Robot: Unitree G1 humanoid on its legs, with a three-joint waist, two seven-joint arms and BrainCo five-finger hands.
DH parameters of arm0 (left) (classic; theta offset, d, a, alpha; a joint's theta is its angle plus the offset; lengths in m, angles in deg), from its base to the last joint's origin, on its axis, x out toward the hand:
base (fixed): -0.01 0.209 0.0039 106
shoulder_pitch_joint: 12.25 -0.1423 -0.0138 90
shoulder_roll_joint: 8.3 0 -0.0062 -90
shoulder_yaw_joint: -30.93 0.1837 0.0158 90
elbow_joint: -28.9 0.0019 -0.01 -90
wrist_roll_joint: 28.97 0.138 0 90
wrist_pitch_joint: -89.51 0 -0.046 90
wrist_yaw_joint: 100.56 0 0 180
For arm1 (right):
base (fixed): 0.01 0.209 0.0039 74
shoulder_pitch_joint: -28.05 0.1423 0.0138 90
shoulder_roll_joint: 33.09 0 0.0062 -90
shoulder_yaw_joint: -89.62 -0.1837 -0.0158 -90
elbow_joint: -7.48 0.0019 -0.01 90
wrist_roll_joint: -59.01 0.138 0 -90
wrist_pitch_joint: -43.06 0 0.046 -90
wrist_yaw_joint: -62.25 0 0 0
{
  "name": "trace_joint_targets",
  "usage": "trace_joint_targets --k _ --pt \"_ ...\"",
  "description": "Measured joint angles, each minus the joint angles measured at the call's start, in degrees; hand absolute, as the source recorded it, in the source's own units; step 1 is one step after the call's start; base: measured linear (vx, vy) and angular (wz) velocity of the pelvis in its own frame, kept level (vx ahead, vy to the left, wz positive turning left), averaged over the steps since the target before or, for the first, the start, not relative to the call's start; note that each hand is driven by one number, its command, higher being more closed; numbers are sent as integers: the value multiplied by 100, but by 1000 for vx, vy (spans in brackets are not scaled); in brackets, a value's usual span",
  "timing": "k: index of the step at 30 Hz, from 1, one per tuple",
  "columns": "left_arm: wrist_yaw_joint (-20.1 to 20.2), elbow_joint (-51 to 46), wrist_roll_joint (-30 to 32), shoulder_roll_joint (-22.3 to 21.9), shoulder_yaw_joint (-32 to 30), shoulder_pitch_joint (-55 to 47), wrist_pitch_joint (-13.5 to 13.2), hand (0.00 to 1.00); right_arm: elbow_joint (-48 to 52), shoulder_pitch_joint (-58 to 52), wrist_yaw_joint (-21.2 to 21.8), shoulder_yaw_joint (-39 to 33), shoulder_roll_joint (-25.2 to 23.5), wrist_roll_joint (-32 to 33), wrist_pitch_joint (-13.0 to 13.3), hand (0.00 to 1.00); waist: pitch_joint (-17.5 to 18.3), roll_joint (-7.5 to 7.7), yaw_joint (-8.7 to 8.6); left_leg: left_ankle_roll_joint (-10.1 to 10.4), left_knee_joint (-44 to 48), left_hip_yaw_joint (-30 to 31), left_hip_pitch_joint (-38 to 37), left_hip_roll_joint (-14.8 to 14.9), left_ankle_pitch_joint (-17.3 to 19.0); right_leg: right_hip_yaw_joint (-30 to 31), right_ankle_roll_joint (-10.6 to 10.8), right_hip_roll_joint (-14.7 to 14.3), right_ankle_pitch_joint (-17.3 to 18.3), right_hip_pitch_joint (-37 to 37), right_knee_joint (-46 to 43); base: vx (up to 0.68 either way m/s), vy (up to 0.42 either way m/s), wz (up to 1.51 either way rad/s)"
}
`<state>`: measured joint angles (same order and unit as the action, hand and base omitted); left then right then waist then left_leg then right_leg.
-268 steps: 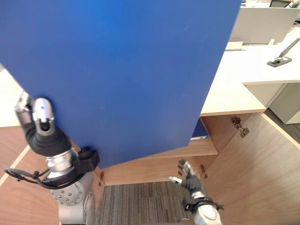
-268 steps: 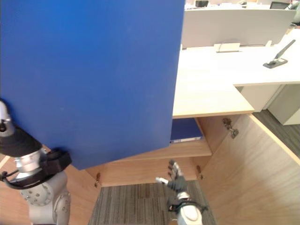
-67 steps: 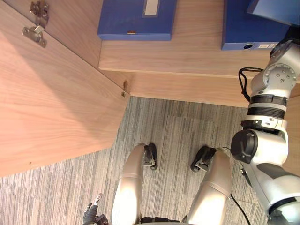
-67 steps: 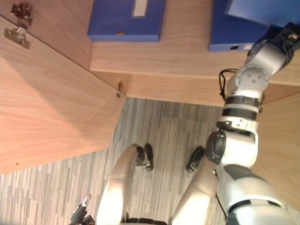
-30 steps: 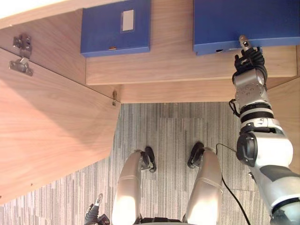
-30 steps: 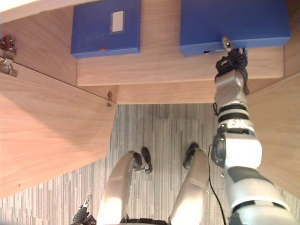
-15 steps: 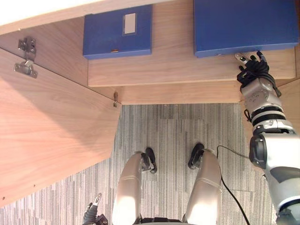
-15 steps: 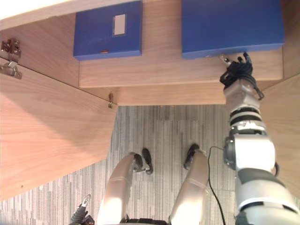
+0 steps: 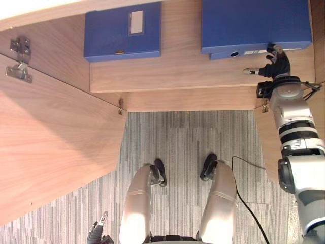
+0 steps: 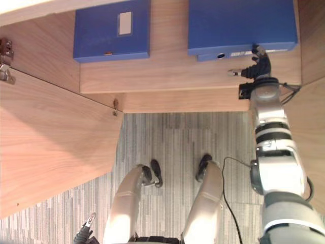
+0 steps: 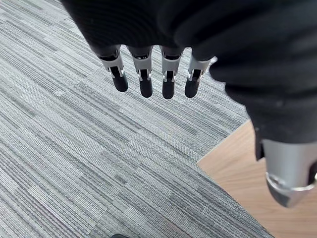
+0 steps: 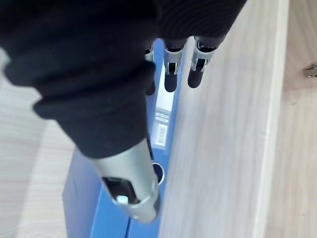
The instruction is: Walk over to the cabinet, pick up the folder, carry it to the office cabinet, place the folder inside the office cabinet, then close the office cabinet door
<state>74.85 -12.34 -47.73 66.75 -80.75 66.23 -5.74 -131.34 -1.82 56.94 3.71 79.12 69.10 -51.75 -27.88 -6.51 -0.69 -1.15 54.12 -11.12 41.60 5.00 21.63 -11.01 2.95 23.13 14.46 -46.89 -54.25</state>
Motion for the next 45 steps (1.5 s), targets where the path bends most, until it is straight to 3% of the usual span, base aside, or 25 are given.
trace_joint_targets --k 4,8,12,16,22,28,30,33,36,38,41,45 --pt "4 0 -2 43 -1 -46 -53 0 102 27 47 82 154 6 24 0 -3 142 4 0 -20 -7 1 1 0 -7 7 3 -4 0 23 0 0 0" --pt "8 -14 -3 43 -2 -49 -78 0 220 120 166 332 346 -167 25 0 -12 166 2 -5 -47 -25 4 0 2 -11 23 5 -28 3 69 0 0 0" --pt "60 -230 -3 48 -3 -115 -87 0 575 125 434 708 461 -1342 22 0 -36 207 -10 -5 -77 -31 1 -1 1 -26 23 9 -35 5 97 0 0 0" --pt "129 -260 -2 66 -3 -115 -84 0 699 125 563 736 476 -1814 24 0 -49 230 -10 -5 -89 -24 1 -9 2 -56 24 27 -34 21 108 3 8 1" --pt "172 -259 -2 79 -10 -115 -83 0 628 205 505 632 619 -1785 22 0 -51 238 -4 -12 -90 -6 21 -45 -2 -92 24 75 -34 31 111 3 38 4" --pt "167 -261 -3 79 -12 -115 -85 0 723 345 113 348 615 -1511 10 0 -51 237 -8 -20 -93 -2 26 -65 -7 -94 24 95 -35 29 110 0 0 0" --pt "164 -275 -3 81 -12 -115 -87 0 1324 264 16 150 504 -1335 -39 0 -53 240 -42 -20 -94 -3 27 -63 -7 -94 25 89 -35 28 117 0 0 0" --pt "127 -443 -3 84 -12 -99 -100 0 3030 -144 -229 -353 296 -1333 -27 0 -56 245 -46 -17 -97 -1 28 -25 -9 -102 30 22 -38 25 130 0 0 -3" --pt "59 -549 6 82 -10 -88 -120 0 4774 -847 -935 -1103 -151 -1526 -39 0 -58 249 -33 -16 -103 1 22 -3 -9 -107 40 -10 -44 39 157 0 0 0" --pt "-2 -627 38 82 -11 -88 -124 0 5402 -1265 -1263 -1295 -459 -1955 -103 0 -63 257 -33 -10 -123 1 -23 9 4 -114 44 -6 -58 96 211 0 11 -6" --pt "-43 -772 105 83 -11 -84 -129 0 6155 -2105 -1466 -1077 -990 -2528 -189 0 -73 279 -83 -10 -215 -35 -208 30 5 -121 47 -48 -87 269 324 10 36 -10" --pt "-43 -911 218 97 -24 -86 -173 0 6339 -2702 -1234 -105 -1451 -2958 33 0 -71 278 -77 -6 -284 -80 -276 54 1 -115 41 -89 -108 295 381 24 19 -7"
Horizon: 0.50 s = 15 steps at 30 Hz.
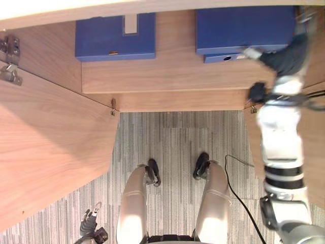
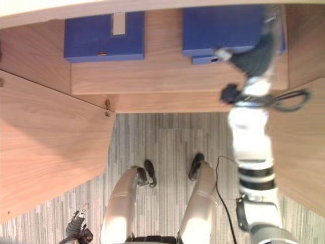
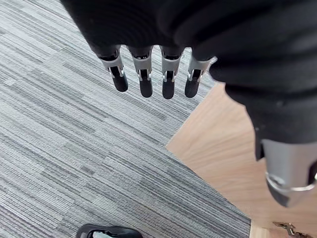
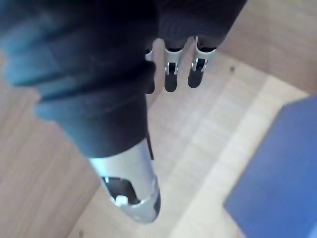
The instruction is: Walk over to the cabinet, pick up the folder, carry it to the office cabinet, place the folder inside the office cabinet, then close the office cabinet door
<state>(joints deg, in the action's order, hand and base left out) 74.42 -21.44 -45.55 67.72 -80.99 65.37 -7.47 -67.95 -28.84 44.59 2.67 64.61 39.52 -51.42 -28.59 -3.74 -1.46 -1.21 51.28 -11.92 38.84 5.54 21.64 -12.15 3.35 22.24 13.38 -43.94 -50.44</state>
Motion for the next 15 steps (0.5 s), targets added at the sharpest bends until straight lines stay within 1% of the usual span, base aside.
trace_joint_targets --k 2,4,6,11,14,15 --pt "0 -1 107 -2 -42 -1 -12 0 -332 -24 334 472 -131 -7 211 0 2 -2 50 5 -6 -1 -1 22 -5 0 0 -18 -1 0 8 0 0 0" --pt "0 0 107 0 -44 -11 -18 0 -661 37 519 635 -135 -41 266 0 4 -3 116 6 -6 0 -2 22 -7 -3 0 -17 -1 2 6 0 0 0" --pt "0 29 104 1 -44 -34 -29 0 -1179 226 705 828 -106 -85 361 0 5 -2 137 5 -6 2 7 11 -7 -6 1 -5 -1 2 7 0 0 0" --pt "-28 35 74 6 -44 -43 -69 0 -1830 691 821 1257 -2 -84 403 0 10 -5 180 9 -6 25 67 5 -10 -21 1 2 -1 -36 8 -1 10 1" --pt "-41 36 34 21 -43 -44 -118 0 -2226 1165 824 1485 -33 -53 412 0 22 -5 181 12 -6 51 188 -1 -27 -41 1 8 -1 -138 6 7 18 6" --pt "-57 36 25 31 -42 -43 -137 0 -2396 1331 823 1509 -84 53 417 0 23 -6 190 14 -6 69 220 -3 -29 -58 0 8 -1 -156 8 18 24 6"
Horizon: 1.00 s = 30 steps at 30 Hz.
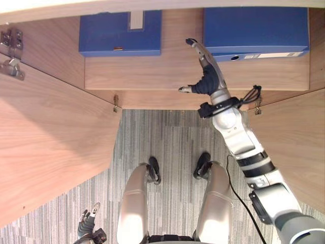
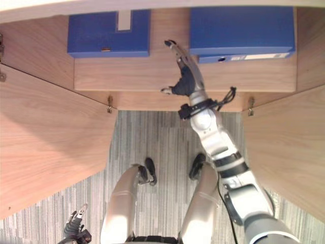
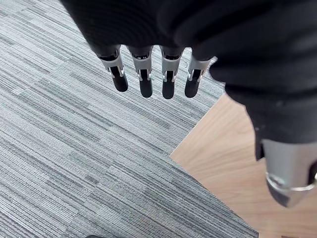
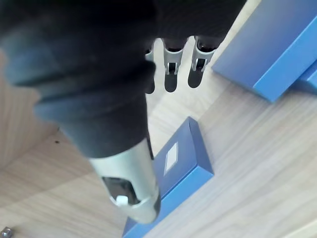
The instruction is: Walk over to the cabinet, pick up the folder, carry it to the office cabinet, place the folder inside the office cabinet, then close the office cabinet door
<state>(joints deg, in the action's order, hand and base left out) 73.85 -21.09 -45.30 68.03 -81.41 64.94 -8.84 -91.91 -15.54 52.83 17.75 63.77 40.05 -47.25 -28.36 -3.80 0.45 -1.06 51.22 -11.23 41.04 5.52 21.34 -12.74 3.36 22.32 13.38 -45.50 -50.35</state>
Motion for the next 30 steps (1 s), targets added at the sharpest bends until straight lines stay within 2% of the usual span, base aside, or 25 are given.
trace_joint_targets --k 2,6,12,17,20,23,30 --pt "-27 1 -33 2 4 0 -6 0 -264 238 -19 -1 -85 184 8 0 0 0 12 0 -3 2 26 -14 -1 -1 0 11 0 -26 -2 16 26 5" --pt "-71 -1 -217 15 90 7 -60 0 -1128 925 -209 -10 -393 998 28 0 1 -4 36 -8 -31 13 92 -85 -25 -14 1 85 0 -77 -5 3 39 8" --pt "-101 4 -245 33 123 20 -116 0 -2326 1593 -255 -63 -770 1888 63 0 8 -48 85 12 -125 111 174 -174 -119 -127 1 164 0 -86 29 -10 24 12" --pt "-107 27 -245 27 260 41 -116 0 -3315 1914 -257 -433 -752 2949 157 0 6 -108 216 20 -214 152 223 -308 -221 -134 0 263 -1 -144 3 -23 20 14" --pt "-106 203 -240 24 362 111 -110 0 -3720 2075 -236 -690 -618 3576 172 0 23 -298 228 -10 -210 197 299 -374 -259 -140 17 303 -16 -174 -2 -27 38 14" --pt "-106 265 -226 26 391 142 -108 0 -4032 2206 -209 -753 -464 3930 184 0 57 -454 251 -32 -220 204 406 -446 -303 -128 19 376 -28 -290 -45 -35 45 11" --pt "-107 409 -215 11 545 273 -88 0 -4402 2246 -203 -799 4 4621 236 0 85 -665 364 -20 -227 188 512 -468 -371 -62 15 398 -33 -467 -126 -7 7 1"
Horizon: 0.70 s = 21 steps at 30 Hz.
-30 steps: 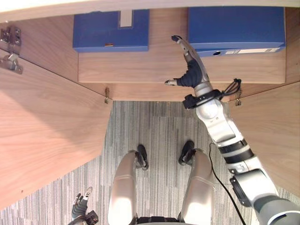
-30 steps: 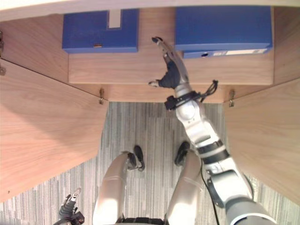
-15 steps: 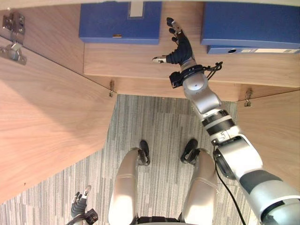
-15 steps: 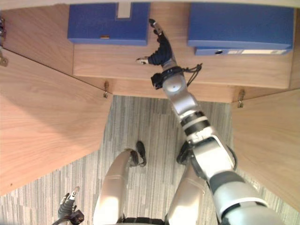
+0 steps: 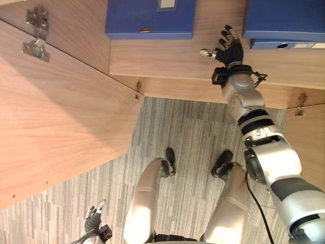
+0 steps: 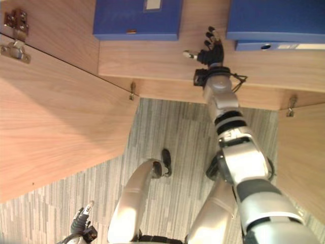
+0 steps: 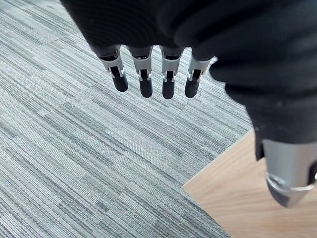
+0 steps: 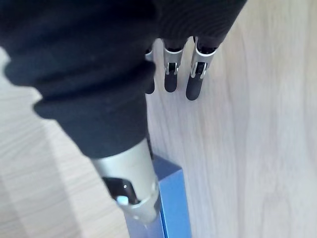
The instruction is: Walk over to the cabinet, pick up the folder, carry it to the office cabinet, place the folder inside the office cabinet, then close the office cabinet door
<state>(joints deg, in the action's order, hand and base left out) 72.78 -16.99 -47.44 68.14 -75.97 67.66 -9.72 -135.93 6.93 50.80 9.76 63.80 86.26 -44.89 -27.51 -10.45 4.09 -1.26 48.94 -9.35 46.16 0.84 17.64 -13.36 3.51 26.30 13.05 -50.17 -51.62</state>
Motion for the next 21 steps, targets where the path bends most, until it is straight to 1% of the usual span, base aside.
trace_joint_targets --k 2,6,13,14,19,21 --pt "0 49 0 -3 25 21 6 0 -64 -2 0 2 101 96 11 0 1 -2 -6 6 -2 -11 28 3 -14 32 -9 -8 -5 -56 -21 0 0 0" --pt "0 67 -1 -4 48 44 28 0 -96 -73 0 7 365 86 14 0 2 -6 -13 2 3 -9 84 28 -45 31 -46 -35 -29 -105 -19 0 0 0" --pt "0 269 -12 -3 143 85 28 0 -95 -221 0 -4 865 100 28 0 2 -6 -91 -19 19 -10 123 72 -57 26 -67 -105 -134 -103 90 9 28 -4" --pt "0 295 -12 -3 143 89 29 0 -95 -221 0 -6 925 110 31 0 2 -6 -122 -29 22 -7 147 80 -63 11 -61 -117 -161 -107 121 11 45 -1" --pt "0 371 -32 -3 139 153 28 0 -97 -254 -47 -295 1082 561 56 0 1 -5 -148 -54 24 -16 183 87 -77 2 -49 -132 -222 -115 188 13 53 -2" --pt "0 372 -33 -3 137 180 27 0 -115 -276 -57 -390 1074 658 130 0 1 -5 -150 -57 24 -20 183 98 -79 2 -54 -143 -227 -114 193 10 33 -2"
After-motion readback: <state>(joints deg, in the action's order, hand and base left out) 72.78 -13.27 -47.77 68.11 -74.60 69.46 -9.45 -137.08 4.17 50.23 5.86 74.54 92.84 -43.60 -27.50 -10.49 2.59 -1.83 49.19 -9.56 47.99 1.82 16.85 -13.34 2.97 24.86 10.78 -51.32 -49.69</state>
